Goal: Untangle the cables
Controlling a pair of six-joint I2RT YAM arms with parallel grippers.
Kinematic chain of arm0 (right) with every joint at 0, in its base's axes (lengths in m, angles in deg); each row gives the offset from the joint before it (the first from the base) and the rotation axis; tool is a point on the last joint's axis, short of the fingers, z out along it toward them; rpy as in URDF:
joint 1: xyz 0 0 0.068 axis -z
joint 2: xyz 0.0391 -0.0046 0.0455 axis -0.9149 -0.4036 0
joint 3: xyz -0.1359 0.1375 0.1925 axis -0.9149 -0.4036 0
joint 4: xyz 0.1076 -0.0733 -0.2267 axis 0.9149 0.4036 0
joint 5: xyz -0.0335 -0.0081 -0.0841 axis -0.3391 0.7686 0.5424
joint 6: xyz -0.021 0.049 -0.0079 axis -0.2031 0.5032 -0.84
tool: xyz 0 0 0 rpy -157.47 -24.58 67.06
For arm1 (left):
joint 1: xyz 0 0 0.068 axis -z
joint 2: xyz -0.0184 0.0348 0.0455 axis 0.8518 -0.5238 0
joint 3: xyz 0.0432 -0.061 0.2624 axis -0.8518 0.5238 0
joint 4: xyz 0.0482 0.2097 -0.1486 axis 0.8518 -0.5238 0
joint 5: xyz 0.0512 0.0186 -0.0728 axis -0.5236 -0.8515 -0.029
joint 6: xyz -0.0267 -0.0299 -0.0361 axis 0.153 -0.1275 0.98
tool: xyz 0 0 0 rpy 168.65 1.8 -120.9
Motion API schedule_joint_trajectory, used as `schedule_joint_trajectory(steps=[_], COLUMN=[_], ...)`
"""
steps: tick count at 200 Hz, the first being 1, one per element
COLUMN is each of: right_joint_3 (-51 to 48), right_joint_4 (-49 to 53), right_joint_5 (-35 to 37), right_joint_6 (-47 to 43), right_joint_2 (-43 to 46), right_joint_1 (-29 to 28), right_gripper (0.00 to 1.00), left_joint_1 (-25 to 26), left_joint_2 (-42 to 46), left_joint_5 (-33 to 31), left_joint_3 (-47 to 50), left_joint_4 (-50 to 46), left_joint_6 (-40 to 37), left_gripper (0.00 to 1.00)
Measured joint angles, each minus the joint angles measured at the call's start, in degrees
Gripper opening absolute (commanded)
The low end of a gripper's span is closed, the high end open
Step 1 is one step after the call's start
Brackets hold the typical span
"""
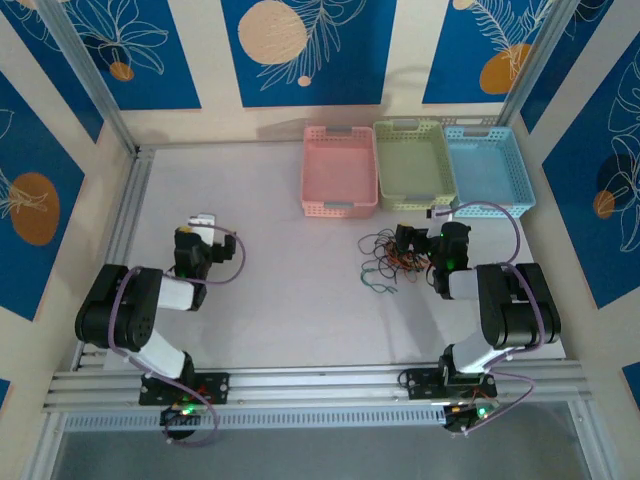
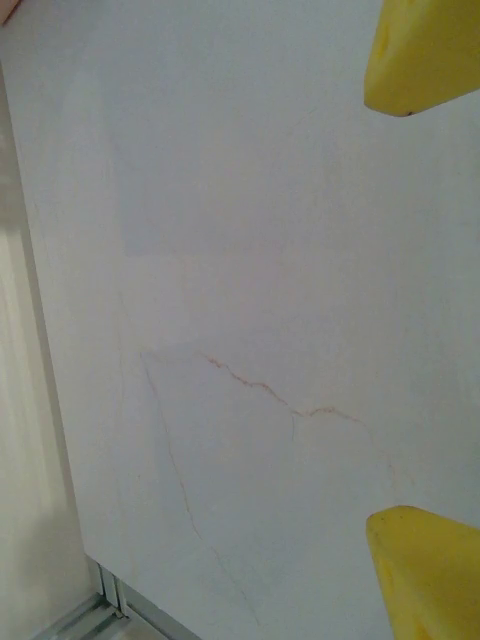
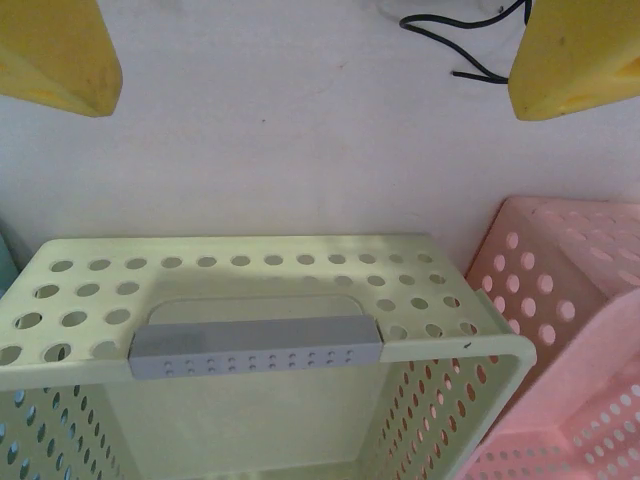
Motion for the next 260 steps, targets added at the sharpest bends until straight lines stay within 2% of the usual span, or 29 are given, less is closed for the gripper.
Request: schedule_joint_trajectory(steps=[184,204,220,245,260], right_joint_3=[0.0,0.0,0.0,0.0,0.3], right_joint_4=[0.2,0.2,0.4,0.4,3.8], right_joint_5=[-0.2,-0.3,-0.4,0.2,2.1], right_joint_6=[0.0,0.0,0.0,0.0,-0.4], right_joint_2=[0.0,0.0,0.0,0.1,2.4], right_joint_1=[0.1,0.2,0.3,-0.1,-1.2], right_gripper=[0.99,0.99,0.99,0.99,0.99], left_joint_1=[0.0,0.6,1.8,2.4,2.4], left_joint_2=[1.0,8.0,17.6,33.3,41.4], left_joint_5=[-0.6,-3.2,-4.8,-5.2,-5.7], left_joint_3=[0.5,3.0,3.1,0.0,-4.7], left_joint_4=[0.1,-1.6,-6.6,-18.7,-29.9], left_joint_6=[0.0,-0.1,0.5,5.7,11.7], left_gripper=[1.00,1.00,1.00,1.00,1.00])
